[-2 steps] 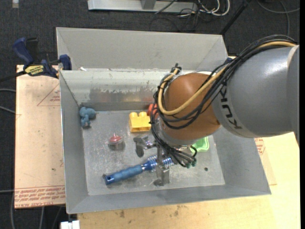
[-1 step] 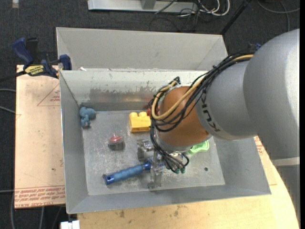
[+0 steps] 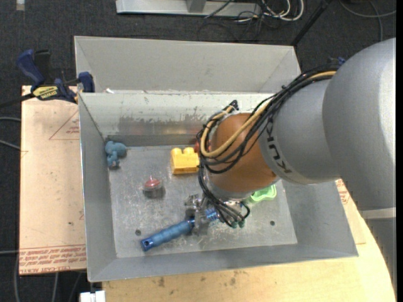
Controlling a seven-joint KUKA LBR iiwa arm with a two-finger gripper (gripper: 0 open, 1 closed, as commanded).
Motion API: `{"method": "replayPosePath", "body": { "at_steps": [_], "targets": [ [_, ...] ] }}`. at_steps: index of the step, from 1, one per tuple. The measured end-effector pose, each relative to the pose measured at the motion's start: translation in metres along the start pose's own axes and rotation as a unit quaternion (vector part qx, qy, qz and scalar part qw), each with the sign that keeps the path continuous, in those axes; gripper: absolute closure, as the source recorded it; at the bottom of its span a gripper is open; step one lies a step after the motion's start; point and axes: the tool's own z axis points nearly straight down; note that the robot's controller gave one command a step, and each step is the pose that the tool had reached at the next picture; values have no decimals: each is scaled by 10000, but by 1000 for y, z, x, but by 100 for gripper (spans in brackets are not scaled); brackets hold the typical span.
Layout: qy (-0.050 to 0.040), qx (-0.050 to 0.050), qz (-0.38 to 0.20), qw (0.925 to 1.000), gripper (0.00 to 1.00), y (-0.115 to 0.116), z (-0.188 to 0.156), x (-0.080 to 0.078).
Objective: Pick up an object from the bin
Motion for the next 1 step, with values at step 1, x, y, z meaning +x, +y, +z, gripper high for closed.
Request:
{"method": "replayPosePath", "body": {
  "at_steps": [1],
  "targets": [
    [-57, 6, 101, 9999, 100, -11, -169, -10]
  ]
}}
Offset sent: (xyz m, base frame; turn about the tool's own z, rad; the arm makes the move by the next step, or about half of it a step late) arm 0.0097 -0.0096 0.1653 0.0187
